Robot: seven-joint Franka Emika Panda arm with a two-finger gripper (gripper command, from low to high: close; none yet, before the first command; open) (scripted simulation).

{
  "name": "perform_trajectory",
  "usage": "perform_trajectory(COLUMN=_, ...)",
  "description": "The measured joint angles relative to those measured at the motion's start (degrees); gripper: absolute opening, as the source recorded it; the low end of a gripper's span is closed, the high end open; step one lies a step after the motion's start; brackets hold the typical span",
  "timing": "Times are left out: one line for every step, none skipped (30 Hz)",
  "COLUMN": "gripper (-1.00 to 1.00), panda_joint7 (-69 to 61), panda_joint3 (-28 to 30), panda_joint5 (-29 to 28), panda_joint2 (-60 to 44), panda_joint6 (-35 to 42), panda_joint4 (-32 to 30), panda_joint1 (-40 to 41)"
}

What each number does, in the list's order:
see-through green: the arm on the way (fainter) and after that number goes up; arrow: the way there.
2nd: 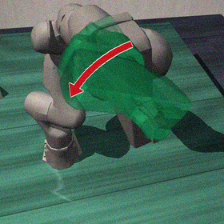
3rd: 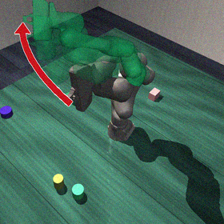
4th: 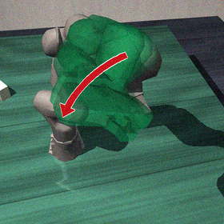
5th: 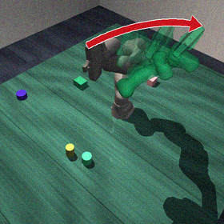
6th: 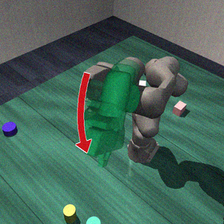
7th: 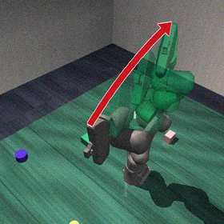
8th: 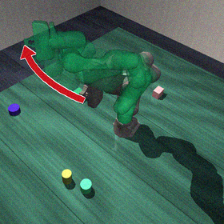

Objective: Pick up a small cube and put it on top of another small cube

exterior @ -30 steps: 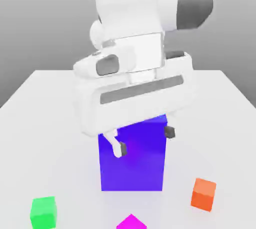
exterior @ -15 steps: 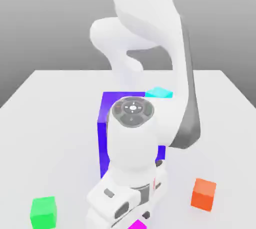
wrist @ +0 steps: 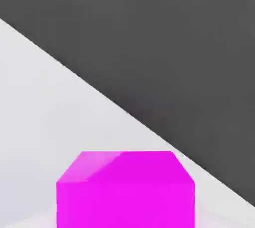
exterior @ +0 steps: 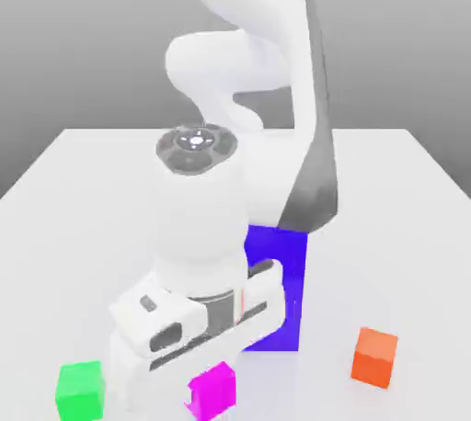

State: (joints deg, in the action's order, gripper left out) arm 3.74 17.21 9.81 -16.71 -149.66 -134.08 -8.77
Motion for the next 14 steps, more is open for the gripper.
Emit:
perform_trajectory(gripper=-1.00, panda_joint7=1.8, panda_joint3=1.3, panda_joint5=0.2, panda_joint2=0.6, panda_joint6=0.5, panda_joint4=-0.2, panda_joint1=0.6)
perform_trajectory(gripper=-1.00, panda_joint7=3.7, panda_joint3=2.7, panda_joint5=0.4, panda_joint2=1.3, panda_joint6=1.0, panda_joint4=-0.4, panda_joint1=1.2)
perform_trajectory(gripper=-1.00, panda_joint7=5.6, panda_joint3=4.1, panda_joint5=0.4, panda_joint2=1.9, panda_joint6=1.5, panda_joint4=-0.7, panda_joint1=1.9)
perform_trajectory(gripper=-1.00, panda_joint7=7.6, panda_joint3=5.4, panda_joint5=0.4, panda_joint2=2.5, panda_joint6=2.0, panda_joint4=-0.9, panda_joint1=2.5)
perform_trajectory(gripper=-1.00, panda_joint7=9.6, panda_joint3=6.7, panda_joint5=0.5, panda_joint2=3.1, panda_joint6=2.5, panda_joint4=-1.1, panda_joint1=3.1)
perform_trajectory(gripper=-1.00, panda_joint7=11.5, panda_joint3=8.0, panda_joint5=0.5, panda_joint2=3.6, panda_joint6=2.9, panda_joint4=-1.3, panda_joint1=3.7)
perform_trajectory(gripper=-1.00, panda_joint7=11.7, panda_joint3=8.2, panda_joint5=1.5, panda_joint2=2.8, panda_joint6=2.2, panda_joint4=-1.3, panda_joint1=4.3)
perform_trajectory(gripper=-1.00, panda_joint7=11.2, panda_joint3=7.8, panda_joint5=2.8, panda_joint2=1.3, panda_joint6=1.0, panda_joint4=-1.2, panda_joint1=5.0)
perform_trajectory(gripper=-1.00, panda_joint7=10.3, panda_joint3=6.9, panda_joint5=4.4, panda_joint2=-0.4, panda_joint6=-0.5, panda_joint4=-1.1, panda_joint1=5.8)
perform_trajectory(gripper=-1.00, panda_joint7=9.2, panda_joint3=5.9, panda_joint5=6.1, panda_joint2=-2.4, panda_joint6=-2.1, panda_joint4=-0.9, panda_joint1=6.6)
perform_trajectory(gripper=1.00, panda_joint7=8.3, panda_joint3=4.8, panda_joint5=7.5, panda_joint2=-4.1, panda_joint6=-3.6, panda_joint4=-0.8, panda_joint1=7.5)
perform_trajectory(gripper=1.00, panda_joint7=8.3, panda_joint3=4.8, panda_joint5=7.5, panda_joint2=-4.1, panda_joint6=-3.6, panda_joint4=-0.8, panda_joint1=7.5)
perform_trajectory(gripper=1.00, panda_joint7=8.3, panda_joint3=4.8, panda_joint5=7.5, panda_joint2=-4.1, panda_joint6=-3.6, panda_joint4=-0.8, panda_joint1=7.5)
perform_trajectory(gripper=1.00, panda_joint7=8.3, panda_joint3=4.8, panda_joint5=7.5, panda_joint2=-4.1, panda_joint6=-3.6, panda_joint4=-0.8, panda_joint1=7.5)
